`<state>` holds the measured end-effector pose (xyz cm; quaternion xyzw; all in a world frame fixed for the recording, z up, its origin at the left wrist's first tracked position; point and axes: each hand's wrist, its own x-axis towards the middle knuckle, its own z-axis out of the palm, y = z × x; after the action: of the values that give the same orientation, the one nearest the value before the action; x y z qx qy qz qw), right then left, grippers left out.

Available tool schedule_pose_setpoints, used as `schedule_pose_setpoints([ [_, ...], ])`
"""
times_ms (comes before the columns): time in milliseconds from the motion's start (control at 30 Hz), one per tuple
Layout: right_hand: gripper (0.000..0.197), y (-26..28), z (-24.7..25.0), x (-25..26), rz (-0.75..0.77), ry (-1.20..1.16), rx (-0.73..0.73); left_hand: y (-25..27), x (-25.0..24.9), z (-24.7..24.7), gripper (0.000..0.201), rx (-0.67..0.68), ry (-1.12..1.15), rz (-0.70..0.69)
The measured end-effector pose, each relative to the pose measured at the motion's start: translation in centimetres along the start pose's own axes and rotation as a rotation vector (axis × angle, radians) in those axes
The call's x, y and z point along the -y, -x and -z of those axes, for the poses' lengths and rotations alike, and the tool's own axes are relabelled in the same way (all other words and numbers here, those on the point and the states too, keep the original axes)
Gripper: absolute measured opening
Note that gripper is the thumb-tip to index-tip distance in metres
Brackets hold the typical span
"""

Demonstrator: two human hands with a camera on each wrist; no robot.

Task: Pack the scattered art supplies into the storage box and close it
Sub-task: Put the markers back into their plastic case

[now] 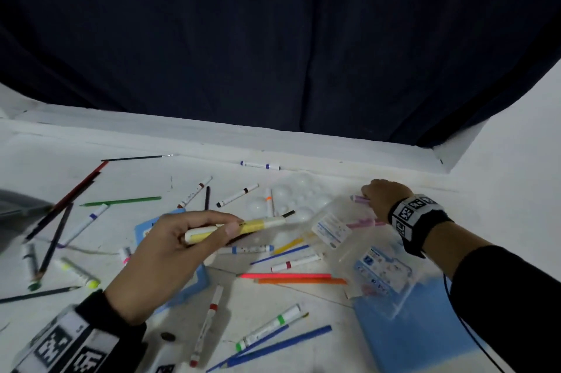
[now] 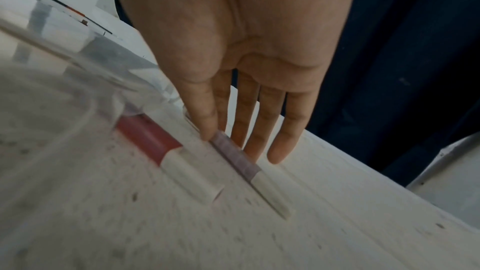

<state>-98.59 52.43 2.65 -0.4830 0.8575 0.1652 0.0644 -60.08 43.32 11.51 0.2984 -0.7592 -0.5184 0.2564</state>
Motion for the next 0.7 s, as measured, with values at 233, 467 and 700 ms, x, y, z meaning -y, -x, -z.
schedule_pose_setpoints([
  [233,0.021,0.3,0.6,0.4,-0.018,-0.128,-0.211,-1.7,0.8,-0.9,0.017,-0.027,-0.005,0.055],
  [467,0.004,6.4,5.4,6.5,0.290,-0.363,-0.471,0.3,1.7,0.3,0.023,0.054,0.068,0.075],
  [700,0.035,13.3,7.9,16.0,0.418,-0.878,-0.447,5.3,2.9,4.9,0.013,-0.027,0.078,-0.011],
])
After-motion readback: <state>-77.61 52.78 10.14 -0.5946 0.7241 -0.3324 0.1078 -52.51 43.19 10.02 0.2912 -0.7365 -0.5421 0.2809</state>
